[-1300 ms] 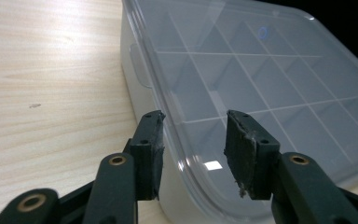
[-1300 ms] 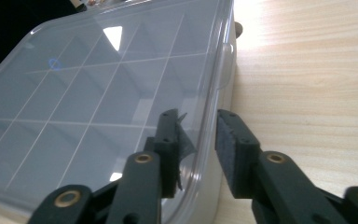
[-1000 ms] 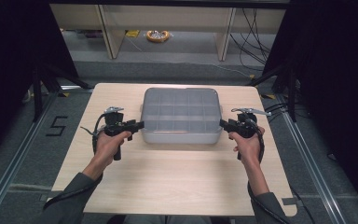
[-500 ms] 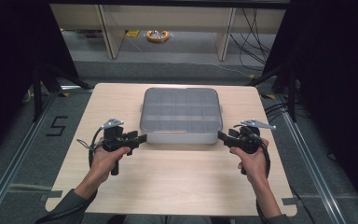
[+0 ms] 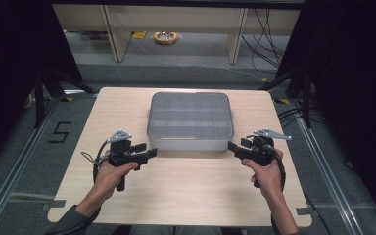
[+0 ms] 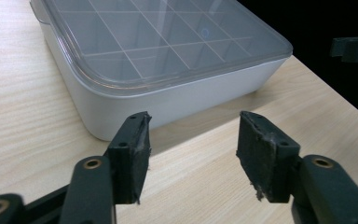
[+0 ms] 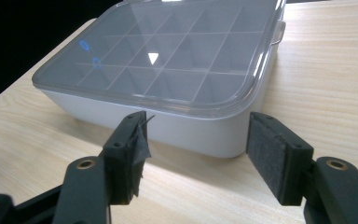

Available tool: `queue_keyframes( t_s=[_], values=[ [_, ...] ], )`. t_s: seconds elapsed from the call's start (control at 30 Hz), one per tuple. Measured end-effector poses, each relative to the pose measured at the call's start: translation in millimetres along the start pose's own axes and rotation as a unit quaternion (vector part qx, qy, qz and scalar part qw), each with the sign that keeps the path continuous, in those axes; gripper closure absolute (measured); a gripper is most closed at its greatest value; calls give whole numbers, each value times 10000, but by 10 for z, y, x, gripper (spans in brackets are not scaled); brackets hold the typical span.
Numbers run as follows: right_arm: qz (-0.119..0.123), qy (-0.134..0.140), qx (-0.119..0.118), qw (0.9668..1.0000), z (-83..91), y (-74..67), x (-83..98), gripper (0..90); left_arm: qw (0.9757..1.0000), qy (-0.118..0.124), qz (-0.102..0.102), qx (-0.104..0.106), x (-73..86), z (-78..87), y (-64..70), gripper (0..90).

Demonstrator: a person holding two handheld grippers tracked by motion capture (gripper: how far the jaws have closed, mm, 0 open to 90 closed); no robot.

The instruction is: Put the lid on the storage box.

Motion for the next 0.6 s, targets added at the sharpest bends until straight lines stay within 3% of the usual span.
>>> queue_keyframes(
  t_s=[0.07,0.13,0.17,0.2,0.23,0.33,0.4,0.43,0.47,0.5,0.53,0.6],
  values=[
    [16,16,41,10000,-4,1,2,362,10000,-21,31,-3,24,-11,16,387],
    [217,15,-16,9998,6,6,13,331,10000,-22,0,1,41,-14,35,359],
    [217,15,-16,9998,6,6,13,331,10000,-2,-41,55,51,-15,44,359],
    [13,-52,17,10000,23,-27,36,322,10000,1,-47,62,62,-14,56,349],
    [252,62,-65,9996,12,-10,33,292,10000,-24,-51,56,76,-10,66,333],
    [244,50,-102,9996,27,-28,54,244,9999,-39,-57,117,118,-14,103,318],
    [64,-2,-173,9998,44,-82,91,191,9998,-54,-137,150,155,-23,126,312],
    [172,43,-173,9997,42,-72,99,174,9997,-72,-188,167,178,-27,132,309],
    [37,-25,-200,9998,57,-104,125,167,9996,-114,-187,184,204,-31,139,307],
    [243,53,-162,9996,40,-77,125,169,9996,-104,-160,207,225,-43,154,305],
    [271,33,-223,9994,37,-91,159,168,9995,-140,-175,232,247,-46,157,296],
    [133,-83,-215,9996,49,-122,198,168,9993,-155,-224,272,301,-48,183,294]
  ],
)
Point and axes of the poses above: each handheld gripper's, and its own axes: z roughly backward along the jaws, x roughly out of its underside, y roughly to its right, the point moved 8 cm from there along -z, roughly forward along the jaws, and after that the axes turned 3 degrees about -z, right-handed, at the moved point
